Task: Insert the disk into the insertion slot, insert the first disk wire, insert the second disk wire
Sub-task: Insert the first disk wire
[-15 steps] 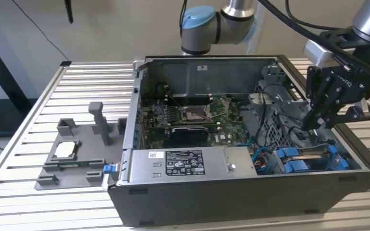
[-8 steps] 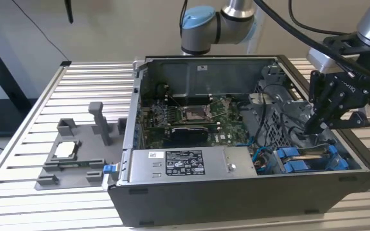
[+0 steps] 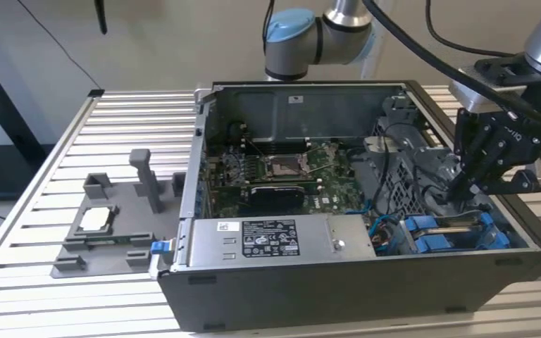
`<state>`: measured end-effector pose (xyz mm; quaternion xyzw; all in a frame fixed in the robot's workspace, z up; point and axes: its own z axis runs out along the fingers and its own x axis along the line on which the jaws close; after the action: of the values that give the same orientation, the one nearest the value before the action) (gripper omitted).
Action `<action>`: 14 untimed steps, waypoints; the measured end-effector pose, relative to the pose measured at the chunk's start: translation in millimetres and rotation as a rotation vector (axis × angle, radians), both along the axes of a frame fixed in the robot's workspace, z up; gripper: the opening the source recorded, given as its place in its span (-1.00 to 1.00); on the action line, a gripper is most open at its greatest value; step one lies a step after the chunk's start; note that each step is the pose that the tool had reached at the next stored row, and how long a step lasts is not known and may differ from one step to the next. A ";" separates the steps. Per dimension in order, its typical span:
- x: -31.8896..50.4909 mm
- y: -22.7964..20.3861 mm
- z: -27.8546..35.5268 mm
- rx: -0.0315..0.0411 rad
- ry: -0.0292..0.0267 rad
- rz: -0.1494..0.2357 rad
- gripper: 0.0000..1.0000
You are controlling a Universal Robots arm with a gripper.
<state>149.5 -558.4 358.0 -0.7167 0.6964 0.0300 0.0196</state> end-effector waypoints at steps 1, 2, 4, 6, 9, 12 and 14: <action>0.0 -0.3 -0.5 -0.0001 0.0000 -0.009 -0.62; -0.1 -0.6 -1.0 -0.0002 0.0000 -0.020 -0.62; 0.0 -1.1 -1.7 -0.0001 0.0001 -0.035 -0.62; 0.7 -1.7 -1.8 -0.0014 0.0027 -0.041 -0.62; 2.0 -3.0 -2.3 -0.0021 0.0063 -0.048 -0.62; 2.6 -4.6 -2.7 -0.0026 0.0078 -0.057 -0.62; 3.4 -5.3 -2.9 -0.0027 0.0082 -0.063 -0.62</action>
<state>153.0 -563.7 355.1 -0.6944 0.7187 0.0314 0.0167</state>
